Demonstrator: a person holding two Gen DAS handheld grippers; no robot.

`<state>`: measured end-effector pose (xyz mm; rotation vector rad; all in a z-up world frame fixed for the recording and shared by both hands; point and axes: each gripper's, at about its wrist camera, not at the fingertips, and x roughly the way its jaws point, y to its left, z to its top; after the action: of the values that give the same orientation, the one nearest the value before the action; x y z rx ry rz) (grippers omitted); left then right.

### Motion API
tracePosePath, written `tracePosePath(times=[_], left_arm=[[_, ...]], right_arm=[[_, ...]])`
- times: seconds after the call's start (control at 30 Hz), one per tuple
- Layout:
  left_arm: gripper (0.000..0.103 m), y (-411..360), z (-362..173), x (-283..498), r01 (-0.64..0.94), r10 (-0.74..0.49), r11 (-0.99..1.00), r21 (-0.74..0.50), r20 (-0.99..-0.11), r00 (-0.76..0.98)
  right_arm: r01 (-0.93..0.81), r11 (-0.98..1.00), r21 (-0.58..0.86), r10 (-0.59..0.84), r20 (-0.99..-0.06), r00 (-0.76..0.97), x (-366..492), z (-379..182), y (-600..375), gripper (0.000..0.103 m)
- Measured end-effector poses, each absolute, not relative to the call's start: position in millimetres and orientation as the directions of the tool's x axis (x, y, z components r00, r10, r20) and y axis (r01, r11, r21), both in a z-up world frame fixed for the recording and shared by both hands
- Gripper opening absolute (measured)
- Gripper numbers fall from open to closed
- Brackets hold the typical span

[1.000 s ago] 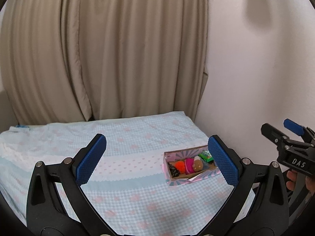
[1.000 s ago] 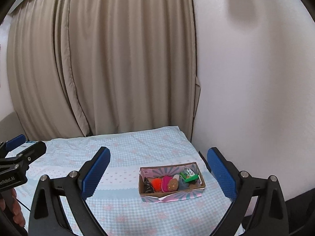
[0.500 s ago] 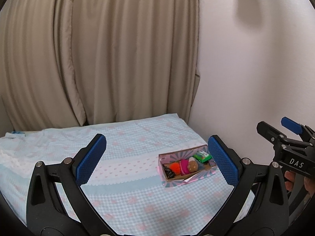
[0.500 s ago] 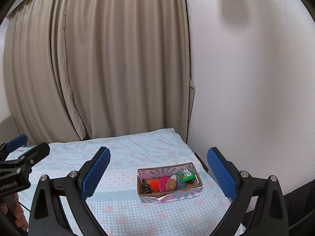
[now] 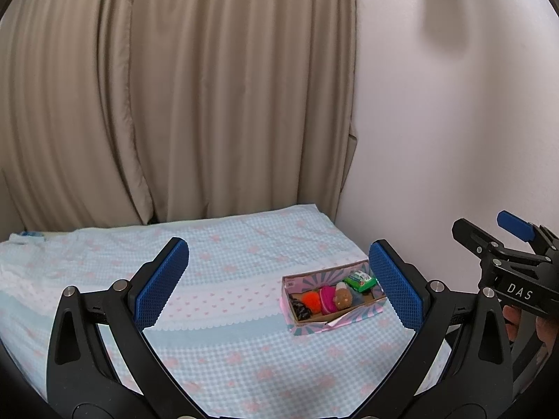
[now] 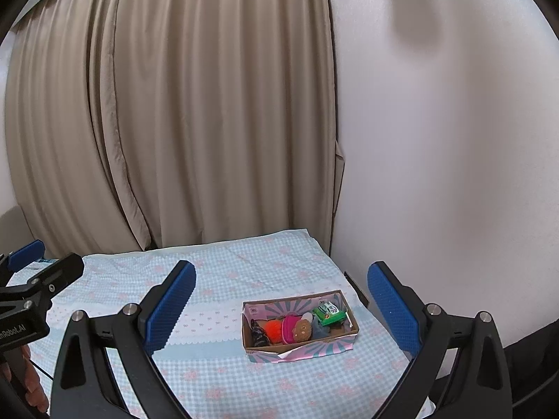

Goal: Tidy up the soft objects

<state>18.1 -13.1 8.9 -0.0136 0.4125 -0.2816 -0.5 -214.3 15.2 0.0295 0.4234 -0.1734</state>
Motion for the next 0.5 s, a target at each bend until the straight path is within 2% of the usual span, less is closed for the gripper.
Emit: tracePosePath(times=[0.5], left_arm=[[0.103,-25,9,24,0.265,-0.27,0.962,-0.067,-0.387,0.882]], right_arm=[[0.182,0.983,-0.006,-0.168,-0.407,0.898,-1,15,-217,0.098]])
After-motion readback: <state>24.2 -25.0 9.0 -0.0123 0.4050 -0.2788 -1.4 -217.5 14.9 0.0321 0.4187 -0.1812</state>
